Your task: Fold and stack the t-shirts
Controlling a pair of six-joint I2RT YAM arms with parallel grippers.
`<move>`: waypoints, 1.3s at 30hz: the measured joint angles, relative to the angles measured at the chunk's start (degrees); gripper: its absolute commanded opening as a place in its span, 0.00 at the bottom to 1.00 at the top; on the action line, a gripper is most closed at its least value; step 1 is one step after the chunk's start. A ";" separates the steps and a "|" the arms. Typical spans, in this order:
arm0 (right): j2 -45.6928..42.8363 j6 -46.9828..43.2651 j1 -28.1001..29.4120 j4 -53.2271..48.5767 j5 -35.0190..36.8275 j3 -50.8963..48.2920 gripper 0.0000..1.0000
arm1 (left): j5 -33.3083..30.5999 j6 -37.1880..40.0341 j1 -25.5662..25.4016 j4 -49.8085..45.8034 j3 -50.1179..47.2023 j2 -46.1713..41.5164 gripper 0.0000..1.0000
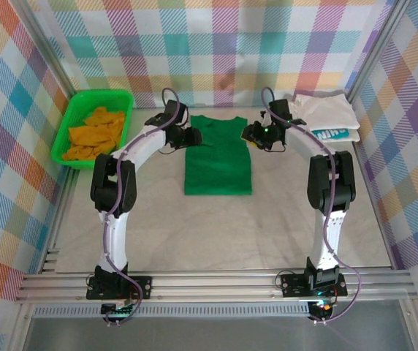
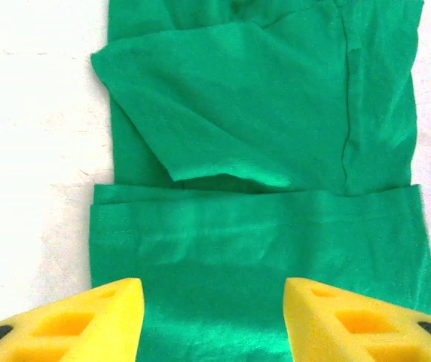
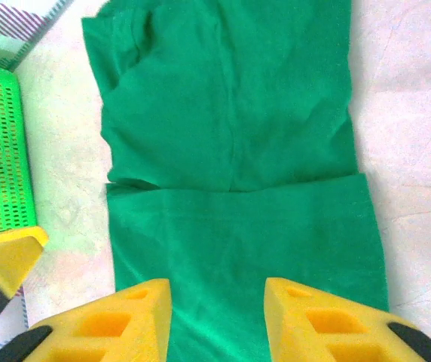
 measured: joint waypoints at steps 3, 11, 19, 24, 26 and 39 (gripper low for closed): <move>-4.46 -0.63 -0.46 1.14 -0.04 -4.92 0.31 | -0.79 -0.22 -0.74 3.02 -8.98 -5.51 0.52; -19.63 -2.05 2.84 7.63 -1.31 -27.91 0.00 | 1.01 -1.31 -6.62 14.38 -30.60 -18.78 0.35; -18.45 -0.57 7.45 13.00 -2.82 -36.72 0.00 | 3.58 -5.18 -7.69 24.33 -43.43 -18.36 0.26; -16.63 0.39 7.82 17.70 -2.47 -41.09 0.00 | 4.39 -7.85 -7.69 30.67 -48.39 -18.58 0.24; -15.30 0.61 7.82 19.23 -2.14 -43.32 0.00 | 4.55 -8.72 -7.69 33.40 -49.96 -18.71 0.24; -24.65 3.15 9.29 22.45 -2.10 -55.21 0.00 | 4.09 -14.08 -11.21 35.52 -60.72 -27.82 0.28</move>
